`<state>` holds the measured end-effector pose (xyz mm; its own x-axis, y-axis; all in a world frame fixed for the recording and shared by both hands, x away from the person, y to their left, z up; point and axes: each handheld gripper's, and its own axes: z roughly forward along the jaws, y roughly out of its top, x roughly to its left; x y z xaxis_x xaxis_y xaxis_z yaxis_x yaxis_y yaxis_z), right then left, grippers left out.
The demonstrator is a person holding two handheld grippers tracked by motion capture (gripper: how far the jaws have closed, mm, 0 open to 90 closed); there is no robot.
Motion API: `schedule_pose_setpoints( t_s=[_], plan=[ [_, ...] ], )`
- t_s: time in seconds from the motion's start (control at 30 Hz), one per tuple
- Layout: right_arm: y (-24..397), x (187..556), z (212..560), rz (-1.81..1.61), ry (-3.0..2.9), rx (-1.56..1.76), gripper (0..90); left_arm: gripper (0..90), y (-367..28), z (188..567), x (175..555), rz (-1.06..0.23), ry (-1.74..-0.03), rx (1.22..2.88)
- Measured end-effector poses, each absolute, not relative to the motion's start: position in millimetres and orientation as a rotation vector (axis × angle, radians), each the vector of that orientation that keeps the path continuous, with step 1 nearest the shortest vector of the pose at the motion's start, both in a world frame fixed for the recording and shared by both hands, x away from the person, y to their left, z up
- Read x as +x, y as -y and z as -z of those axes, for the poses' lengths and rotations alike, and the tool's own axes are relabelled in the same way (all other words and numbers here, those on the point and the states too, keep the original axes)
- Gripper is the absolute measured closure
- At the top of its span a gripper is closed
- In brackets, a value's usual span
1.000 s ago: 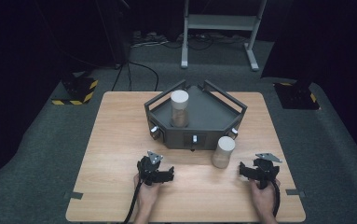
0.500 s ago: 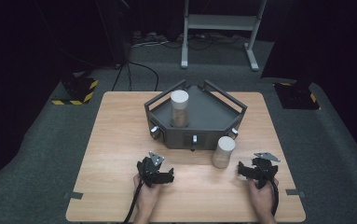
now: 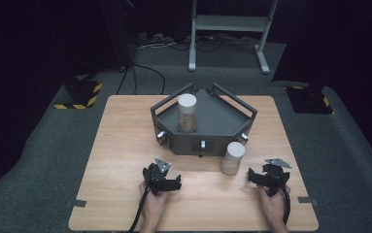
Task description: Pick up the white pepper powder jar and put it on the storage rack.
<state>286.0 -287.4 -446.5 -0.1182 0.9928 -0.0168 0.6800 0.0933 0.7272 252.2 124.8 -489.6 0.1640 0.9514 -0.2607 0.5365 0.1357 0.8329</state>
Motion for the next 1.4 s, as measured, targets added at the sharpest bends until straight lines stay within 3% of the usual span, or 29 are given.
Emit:
schedule_pose_setpoints(
  t_s=[0.43, 1.4],
  plan=[
    [290.9, 288.1, 445.9, -0.788, -1.892, 1.619, 0.3, 5.3, -124.9, 489.7, 252.0, -0.569, -1.493, 1.522],
    [311.5, 264.8, 442.2, -0.889, -2.03, 1.481, 3.9, 5.3, -125.0, 489.7, 252.2, -0.568, -1.492, 1.523]
  ],
)
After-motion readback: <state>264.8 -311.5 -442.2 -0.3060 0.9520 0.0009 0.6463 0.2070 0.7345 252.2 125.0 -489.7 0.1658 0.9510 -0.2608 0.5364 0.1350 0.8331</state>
